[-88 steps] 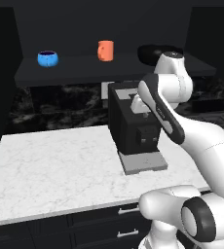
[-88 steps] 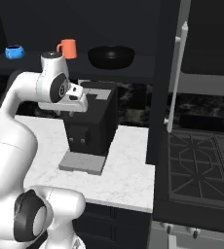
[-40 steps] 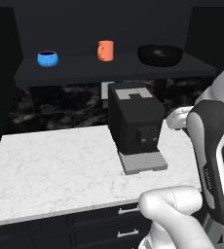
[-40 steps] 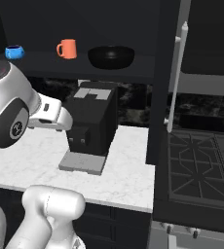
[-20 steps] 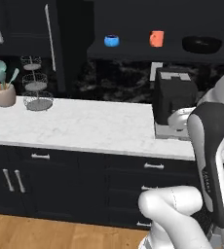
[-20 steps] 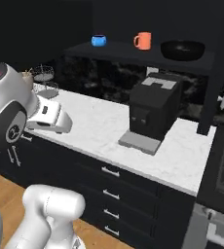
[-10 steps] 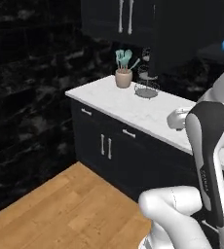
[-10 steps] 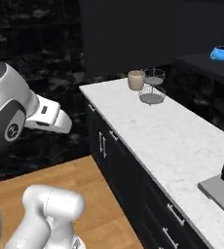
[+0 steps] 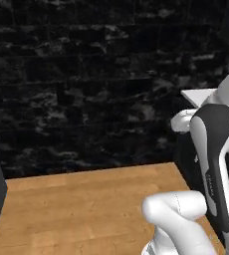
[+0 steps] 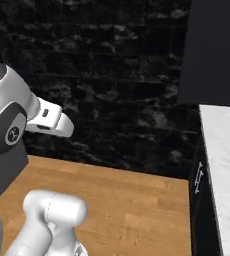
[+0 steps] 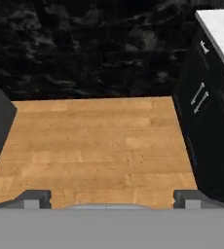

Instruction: Gather all objects into one cabinet and sort the glasses and bowls to opposite sides.

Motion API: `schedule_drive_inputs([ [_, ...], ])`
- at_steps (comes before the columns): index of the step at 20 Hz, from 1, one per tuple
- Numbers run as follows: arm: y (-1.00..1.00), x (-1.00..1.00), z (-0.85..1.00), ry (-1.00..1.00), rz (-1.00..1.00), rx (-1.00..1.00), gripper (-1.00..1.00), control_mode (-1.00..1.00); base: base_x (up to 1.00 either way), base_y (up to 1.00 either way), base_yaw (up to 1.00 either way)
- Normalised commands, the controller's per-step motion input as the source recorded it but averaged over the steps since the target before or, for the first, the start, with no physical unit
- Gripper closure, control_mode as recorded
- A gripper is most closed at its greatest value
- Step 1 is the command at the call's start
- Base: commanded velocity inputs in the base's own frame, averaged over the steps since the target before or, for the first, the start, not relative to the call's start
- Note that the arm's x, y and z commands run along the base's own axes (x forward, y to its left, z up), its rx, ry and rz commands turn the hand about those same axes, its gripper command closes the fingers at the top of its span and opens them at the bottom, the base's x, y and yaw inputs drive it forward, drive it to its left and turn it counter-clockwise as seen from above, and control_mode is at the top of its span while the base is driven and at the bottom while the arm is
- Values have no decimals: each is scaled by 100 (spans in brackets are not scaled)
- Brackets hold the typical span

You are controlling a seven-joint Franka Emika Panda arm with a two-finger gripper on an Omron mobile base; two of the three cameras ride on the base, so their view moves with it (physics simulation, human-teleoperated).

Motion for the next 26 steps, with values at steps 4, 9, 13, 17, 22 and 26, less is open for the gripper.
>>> schedule_drive_inputs([
  [4, 0, 0, 0, 0, 0, 0, -100, 100, -8, 1, 100],
  [9, 0, 0, 0, 0, 0, 0, -100, 100, -10, 0, 100],
  [13, 0, 0, 0, 0, 0, 0, -100, 100, -1, 0, 100],
  [17, 0, 0, 0, 0, 0, 0, -100, 100, 0, 0, 100],
  [22, 0, 0, 0, 0, 0, 0, -100, 100, 10, 6, 86],
  [26, 0, 0, 0, 0, 0, 0, -100, 100, 8, 0, 98],
])
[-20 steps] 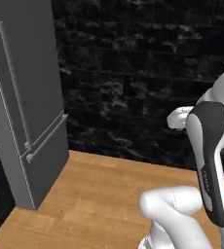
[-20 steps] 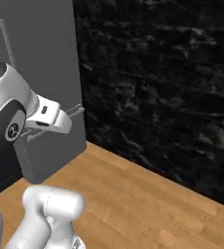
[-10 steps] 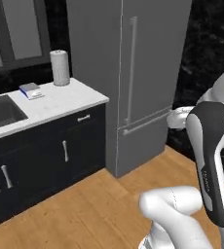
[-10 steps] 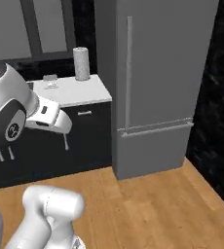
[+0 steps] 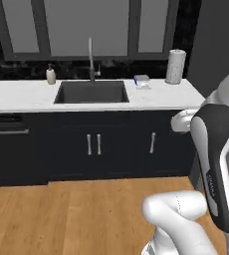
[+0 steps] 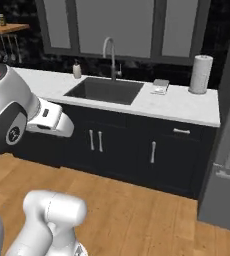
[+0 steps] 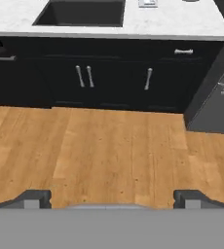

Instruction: Gather all objects into one cabinet and sort the glasses and bowls to opposite sides.

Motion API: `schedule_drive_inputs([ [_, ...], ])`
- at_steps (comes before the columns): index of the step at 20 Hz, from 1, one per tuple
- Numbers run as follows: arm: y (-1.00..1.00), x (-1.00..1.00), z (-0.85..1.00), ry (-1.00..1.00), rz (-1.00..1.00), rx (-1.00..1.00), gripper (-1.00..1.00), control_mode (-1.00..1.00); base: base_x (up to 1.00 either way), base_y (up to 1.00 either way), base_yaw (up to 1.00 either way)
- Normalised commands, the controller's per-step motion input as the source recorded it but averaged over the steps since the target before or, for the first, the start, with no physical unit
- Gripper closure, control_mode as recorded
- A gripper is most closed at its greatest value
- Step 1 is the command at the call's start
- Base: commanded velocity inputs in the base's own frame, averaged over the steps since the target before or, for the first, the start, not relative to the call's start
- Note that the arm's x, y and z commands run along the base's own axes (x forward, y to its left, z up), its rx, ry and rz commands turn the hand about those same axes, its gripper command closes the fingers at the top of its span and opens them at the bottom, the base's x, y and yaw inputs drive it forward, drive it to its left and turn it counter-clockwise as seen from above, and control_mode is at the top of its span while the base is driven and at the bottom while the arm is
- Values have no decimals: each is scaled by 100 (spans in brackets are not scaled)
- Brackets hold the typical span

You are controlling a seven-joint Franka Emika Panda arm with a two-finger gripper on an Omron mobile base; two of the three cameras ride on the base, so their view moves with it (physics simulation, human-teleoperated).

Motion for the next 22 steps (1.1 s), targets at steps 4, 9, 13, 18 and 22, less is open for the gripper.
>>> schedule_drive_inputs([
  [4, 0, 0, 0, 0, 0, 0, -100, 100, 13, 0, 99],
  [9, 0, 0, 0, 0, 0, 0, -100, 100, 35, 0, 95],
  [13, 0, 0, 0, 0, 0, 0, -100, 100, 49, -10, 88],
  [18, 0, 0, 0, 0, 0, 0, -100, 100, 54, -46, 60],
  [22, 0, 0, 0, 0, 0, 0, -100, 100, 52, -43, 40],
])
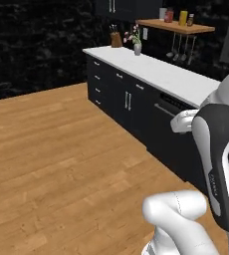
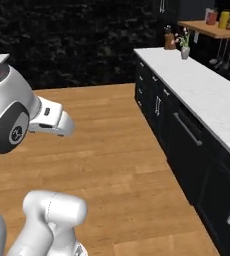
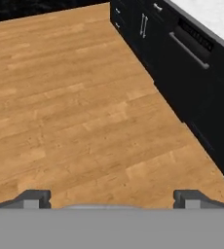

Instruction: Gather all objects into one cabinet and sort the glasses and bowls to opposite sides.

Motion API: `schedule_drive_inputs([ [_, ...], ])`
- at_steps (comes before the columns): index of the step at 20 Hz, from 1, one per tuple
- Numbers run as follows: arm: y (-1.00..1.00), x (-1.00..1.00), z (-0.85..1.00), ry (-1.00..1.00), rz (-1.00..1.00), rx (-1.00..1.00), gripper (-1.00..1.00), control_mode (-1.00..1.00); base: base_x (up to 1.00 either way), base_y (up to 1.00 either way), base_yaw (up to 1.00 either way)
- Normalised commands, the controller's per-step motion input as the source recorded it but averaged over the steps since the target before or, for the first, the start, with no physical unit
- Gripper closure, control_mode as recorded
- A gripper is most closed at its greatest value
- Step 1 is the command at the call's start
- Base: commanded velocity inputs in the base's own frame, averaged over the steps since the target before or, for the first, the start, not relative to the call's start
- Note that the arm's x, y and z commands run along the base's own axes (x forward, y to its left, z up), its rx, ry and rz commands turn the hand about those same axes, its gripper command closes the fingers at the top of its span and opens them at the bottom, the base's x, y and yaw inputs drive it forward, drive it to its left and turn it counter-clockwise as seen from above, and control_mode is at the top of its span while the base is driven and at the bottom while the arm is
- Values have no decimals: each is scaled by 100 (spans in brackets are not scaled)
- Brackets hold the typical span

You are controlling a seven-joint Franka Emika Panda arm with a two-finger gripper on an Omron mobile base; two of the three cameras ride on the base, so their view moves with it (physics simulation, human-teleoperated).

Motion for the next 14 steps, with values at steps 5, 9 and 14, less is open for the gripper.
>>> schedule_drive_inputs([
  [5, 0, 0, 0, 0, 0, 0, -100, 100, 52, -30, 29],
  [9, 0, 0, 0, 0, 0, 0, -100, 100, 55, -21, 23],
  [14, 0, 0, 0, 0, 0, 0, -100, 100, 78, -14, 21],
])
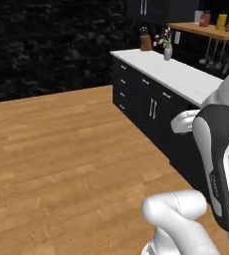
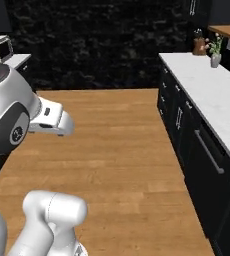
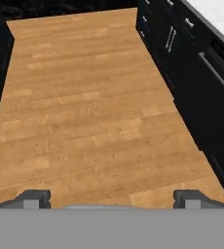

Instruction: Gather all objects into one cabinet and sort the glasses and bowls to opposite sides.

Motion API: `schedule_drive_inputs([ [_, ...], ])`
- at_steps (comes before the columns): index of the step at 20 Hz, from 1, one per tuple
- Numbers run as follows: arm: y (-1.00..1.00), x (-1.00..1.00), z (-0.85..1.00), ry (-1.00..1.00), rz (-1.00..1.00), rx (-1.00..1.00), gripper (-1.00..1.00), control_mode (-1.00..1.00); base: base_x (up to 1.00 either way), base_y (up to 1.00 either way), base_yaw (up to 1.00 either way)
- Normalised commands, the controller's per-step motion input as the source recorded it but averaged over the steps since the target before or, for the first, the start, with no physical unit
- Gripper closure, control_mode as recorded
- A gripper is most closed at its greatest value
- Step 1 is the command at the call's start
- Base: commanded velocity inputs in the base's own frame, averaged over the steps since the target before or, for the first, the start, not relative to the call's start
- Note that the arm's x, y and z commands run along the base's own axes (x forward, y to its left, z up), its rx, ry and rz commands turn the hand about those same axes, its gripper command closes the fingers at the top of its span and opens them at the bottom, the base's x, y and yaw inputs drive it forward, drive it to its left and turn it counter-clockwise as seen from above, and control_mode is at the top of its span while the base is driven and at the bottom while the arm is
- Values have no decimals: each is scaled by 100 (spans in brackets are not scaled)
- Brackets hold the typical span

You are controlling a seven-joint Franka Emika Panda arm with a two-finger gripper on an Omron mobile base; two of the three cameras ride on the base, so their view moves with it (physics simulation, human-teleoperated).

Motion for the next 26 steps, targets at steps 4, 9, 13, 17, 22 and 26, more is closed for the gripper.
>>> schedule_drive_inputs([
  [4, 0, 0, 0, 0, 0, 0, -100, 100, 80, -14, 25],
  [9, 0, 0, 0, 0, 0, 0, -100, 100, 44, -29, 72],
  [13, 0, 0, 0, 0, 0, 0, -100, 100, 44, -23, 85],
  [17, 0, 0, 0, 0, 0, 0, -100, 100, 64, -40, 75],
  [22, 0, 0, 0, 0, 0, 0, -100, 100, 71, -81, 49],
  [26, 0, 0, 0, 0, 0, 0, -100, 100, 74, -97, 27],
])
